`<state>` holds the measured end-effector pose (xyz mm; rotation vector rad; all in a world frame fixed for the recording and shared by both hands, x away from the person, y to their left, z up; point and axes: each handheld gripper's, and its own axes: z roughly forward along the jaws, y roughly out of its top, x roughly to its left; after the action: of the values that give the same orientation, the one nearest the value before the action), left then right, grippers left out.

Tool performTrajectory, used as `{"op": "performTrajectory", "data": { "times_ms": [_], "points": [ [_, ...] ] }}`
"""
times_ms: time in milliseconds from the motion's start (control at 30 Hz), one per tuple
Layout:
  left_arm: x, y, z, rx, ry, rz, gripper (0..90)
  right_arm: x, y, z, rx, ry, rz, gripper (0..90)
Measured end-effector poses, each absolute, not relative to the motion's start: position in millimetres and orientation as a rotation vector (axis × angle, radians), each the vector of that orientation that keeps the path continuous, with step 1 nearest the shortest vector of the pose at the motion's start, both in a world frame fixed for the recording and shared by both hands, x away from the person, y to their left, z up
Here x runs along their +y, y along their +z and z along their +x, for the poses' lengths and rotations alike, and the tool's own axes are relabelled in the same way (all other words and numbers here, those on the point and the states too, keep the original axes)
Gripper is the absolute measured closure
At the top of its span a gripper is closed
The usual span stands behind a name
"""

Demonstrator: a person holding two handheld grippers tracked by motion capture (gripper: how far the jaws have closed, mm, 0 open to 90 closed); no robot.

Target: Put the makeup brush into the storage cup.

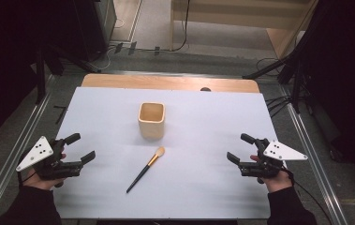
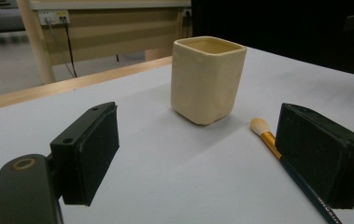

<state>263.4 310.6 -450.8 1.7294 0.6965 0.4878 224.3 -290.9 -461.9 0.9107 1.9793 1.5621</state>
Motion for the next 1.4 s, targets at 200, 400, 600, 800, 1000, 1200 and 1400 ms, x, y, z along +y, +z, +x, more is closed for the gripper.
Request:
{"op": "performTrajectory", "data": {
  "times_ms": [200, 400, 600, 800, 1000, 1200, 1400],
  "points": [
    [310, -450, 263, 0.698, 0.488, 1.721, 14.1, -291, -462, 224, 1.98, 1.561, 0.912, 15.9],
    [308, -451, 262, 0.687, 0.505, 1.747, 13.9, -291, -462, 224, 1.978, 1.56, 0.913, 15.9],
    [308, -451, 262, 0.685, 0.492, 1.755, 13.9, -291, -462, 224, 1.979, 1.56, 0.91, 15.9],
    [308, -449, 261, 0.687, 0.487, 1.748, 14.1, -291, -462, 224, 1.98, 1.56, 0.909, 15.9],
    [305, -447, 261, 0.67, 0.47, 1.737, 14.1, -291, -462, 224, 1.98, 1.558, 0.91, 15.9],
    [298, -447, 263, 0.684, 0.425, 1.723, 13.9, -291, -462, 224, 1.981, 1.557, 0.906, 15.9],
    [286, -448, 264, 0.652, 0.426, 1.752, 13.8, -292, -461, 223, 1.974, 1.56, 0.91, 15.9]
  ]
}}
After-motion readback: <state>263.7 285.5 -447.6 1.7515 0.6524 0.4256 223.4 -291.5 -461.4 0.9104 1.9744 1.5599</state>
